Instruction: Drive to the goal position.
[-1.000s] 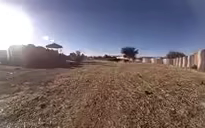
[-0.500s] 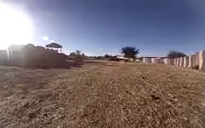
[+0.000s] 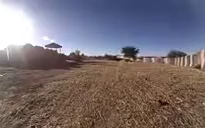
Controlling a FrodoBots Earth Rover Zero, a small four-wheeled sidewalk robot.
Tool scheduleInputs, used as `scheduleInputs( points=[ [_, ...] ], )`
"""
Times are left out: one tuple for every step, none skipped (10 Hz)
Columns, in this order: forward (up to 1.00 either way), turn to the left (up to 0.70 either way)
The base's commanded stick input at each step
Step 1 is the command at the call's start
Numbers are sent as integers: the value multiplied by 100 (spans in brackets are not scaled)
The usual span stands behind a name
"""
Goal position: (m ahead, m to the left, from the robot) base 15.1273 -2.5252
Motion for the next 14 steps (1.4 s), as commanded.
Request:
scheduleInputs(
  points=[
    [50, 0],
    [50, 0],
    [50, 0],
    [50, 0],
    [50, 0],
    [50, 0],
    [50, 0],
    [50, 0],
    [50, 0],
    [50, 0],
    [50, 0],
    [50, 0],
    [50, 0],
    [50, 0]
  ],
)
